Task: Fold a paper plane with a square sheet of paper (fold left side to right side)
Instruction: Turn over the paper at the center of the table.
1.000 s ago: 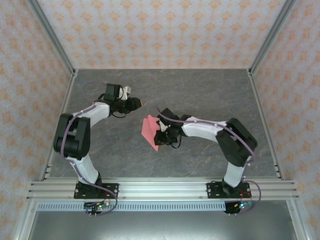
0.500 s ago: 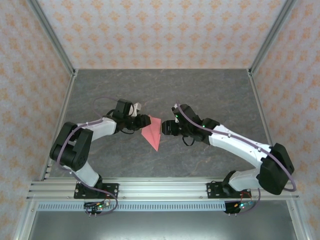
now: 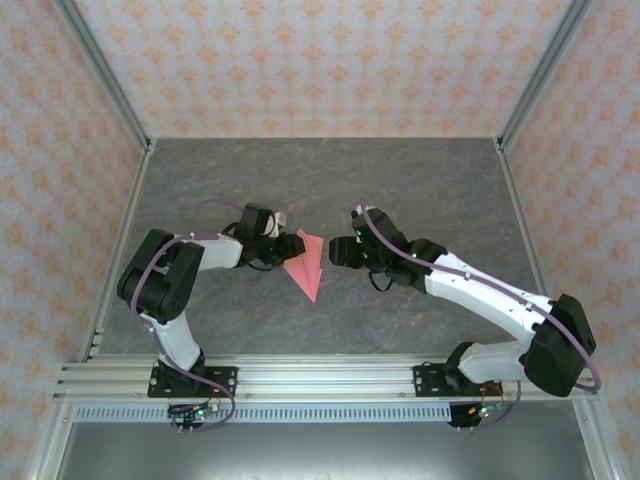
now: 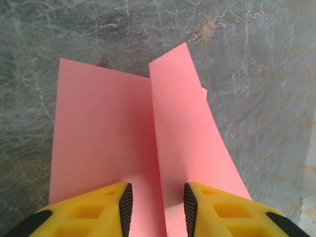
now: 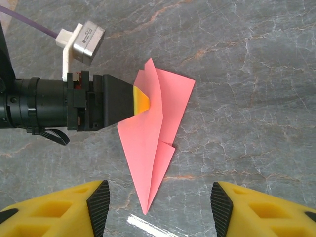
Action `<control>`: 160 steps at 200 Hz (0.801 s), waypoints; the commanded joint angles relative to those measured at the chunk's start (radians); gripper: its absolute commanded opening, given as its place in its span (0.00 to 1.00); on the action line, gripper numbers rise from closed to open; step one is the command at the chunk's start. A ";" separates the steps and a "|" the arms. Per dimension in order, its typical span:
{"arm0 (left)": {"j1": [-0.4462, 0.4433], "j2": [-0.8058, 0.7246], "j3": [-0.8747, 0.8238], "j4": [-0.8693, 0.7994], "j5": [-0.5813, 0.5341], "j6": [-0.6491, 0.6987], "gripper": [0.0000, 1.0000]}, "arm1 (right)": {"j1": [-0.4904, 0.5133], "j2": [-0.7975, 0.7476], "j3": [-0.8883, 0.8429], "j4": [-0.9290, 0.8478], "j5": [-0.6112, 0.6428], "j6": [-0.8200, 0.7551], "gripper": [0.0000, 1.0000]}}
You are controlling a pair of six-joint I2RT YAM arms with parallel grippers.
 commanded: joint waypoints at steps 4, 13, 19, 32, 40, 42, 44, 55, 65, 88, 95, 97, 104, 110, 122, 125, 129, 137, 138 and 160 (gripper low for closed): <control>-0.015 0.017 0.032 0.048 0.005 -0.016 0.36 | 0.001 -0.018 -0.019 -0.012 0.035 0.010 0.59; -0.018 0.020 0.038 0.053 0.012 -0.019 0.35 | 0.002 -0.018 -0.020 -0.011 0.035 0.011 0.59; -0.021 0.024 0.043 0.052 0.015 -0.020 0.35 | 0.001 -0.018 -0.021 -0.011 0.037 0.010 0.59; -0.026 0.033 0.058 0.049 0.017 -0.020 0.34 | 0.002 -0.018 -0.021 -0.011 0.035 0.011 0.59; -0.029 0.039 0.065 0.048 0.018 -0.021 0.33 | 0.002 -0.018 -0.022 -0.009 0.034 0.011 0.60; -0.029 0.041 0.067 0.050 0.018 -0.020 0.32 | 0.002 -0.017 -0.022 -0.010 0.034 0.012 0.60; -0.029 0.043 0.069 0.050 0.019 -0.021 0.32 | 0.001 -0.018 -0.022 -0.008 0.033 0.012 0.60; -0.031 0.053 0.076 0.059 0.024 -0.028 0.30 | -0.001 -0.018 -0.025 -0.005 0.022 0.017 0.62; -0.031 0.057 0.078 0.072 0.028 -0.035 0.29 | -0.008 -0.021 -0.029 0.001 0.000 0.020 0.65; -0.030 0.051 0.081 0.079 0.032 -0.042 0.22 | -0.050 -0.039 -0.058 0.038 -0.087 0.042 0.75; -0.031 0.041 0.080 0.079 0.030 -0.041 0.19 | -0.071 -0.050 -0.075 0.059 -0.125 0.050 0.79; -0.031 0.038 0.080 0.079 0.029 -0.042 0.18 | -0.077 -0.054 -0.080 0.065 -0.137 0.052 0.80; -0.031 0.025 0.080 0.077 0.027 -0.042 0.16 | -0.100 -0.066 -0.097 0.087 -0.181 0.060 0.85; -0.030 0.010 0.080 0.072 0.026 -0.044 0.13 | -0.122 -0.076 -0.110 0.109 -0.225 0.062 0.87; -0.031 -0.020 0.086 0.061 0.023 -0.046 0.09 | -0.172 -0.085 -0.145 0.157 -0.315 0.074 0.94; -0.031 -0.030 0.086 0.057 0.023 -0.048 0.09 | -0.186 -0.085 -0.156 0.174 -0.343 0.077 0.96; -0.031 -0.043 0.088 0.054 0.022 -0.050 0.08 | -0.206 -0.111 -0.169 0.201 -0.382 0.087 0.97; -0.031 -0.069 0.091 0.049 0.019 -0.055 0.07 | -0.245 -0.128 -0.202 0.254 -0.451 0.109 1.00; -0.031 -0.075 0.091 0.048 0.018 -0.056 0.07 | -0.250 -0.129 -0.206 0.261 -0.459 0.112 1.00; -0.031 -0.170 0.107 0.022 0.002 -0.078 0.06 | -0.347 -0.148 -0.288 0.441 -0.639 0.200 1.00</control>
